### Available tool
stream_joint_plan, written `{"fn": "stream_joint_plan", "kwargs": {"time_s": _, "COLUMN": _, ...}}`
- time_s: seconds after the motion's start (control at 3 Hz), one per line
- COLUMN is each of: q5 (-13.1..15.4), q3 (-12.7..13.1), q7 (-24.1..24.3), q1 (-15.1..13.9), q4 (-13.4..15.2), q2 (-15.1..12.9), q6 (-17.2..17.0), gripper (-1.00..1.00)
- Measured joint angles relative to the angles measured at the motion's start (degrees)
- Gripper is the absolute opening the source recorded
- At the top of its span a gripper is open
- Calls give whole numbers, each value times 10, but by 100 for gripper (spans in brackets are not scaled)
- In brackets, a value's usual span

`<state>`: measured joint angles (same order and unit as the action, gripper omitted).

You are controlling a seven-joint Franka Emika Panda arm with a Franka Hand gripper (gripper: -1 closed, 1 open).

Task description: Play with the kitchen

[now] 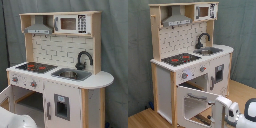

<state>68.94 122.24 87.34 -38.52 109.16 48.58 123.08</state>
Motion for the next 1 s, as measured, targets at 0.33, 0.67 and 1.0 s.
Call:
{"fn": "stream_joint_plan", "kwargs": {"time_s": 0.33, "q5": -12, "q3": 10, "q7": 59, "q1": -1, "q4": 19, "q2": 0, "q6": 0, "gripper": 100}}
{"fn": "stream_joint_plan", "kwargs": {"time_s": 0.67, "q5": -37, "q3": 21, "q7": 110, "q1": -2, "q4": 34, "q2": 0, "q6": 0, "gripper": 100}}
{"fn": "stream_joint_plan", "kwargs": {"time_s": 1.0, "q5": -63, "q3": 38, "q7": 156, "q1": -12, "q4": 51, "q2": 0, "q6": 1, "gripper": 100}}
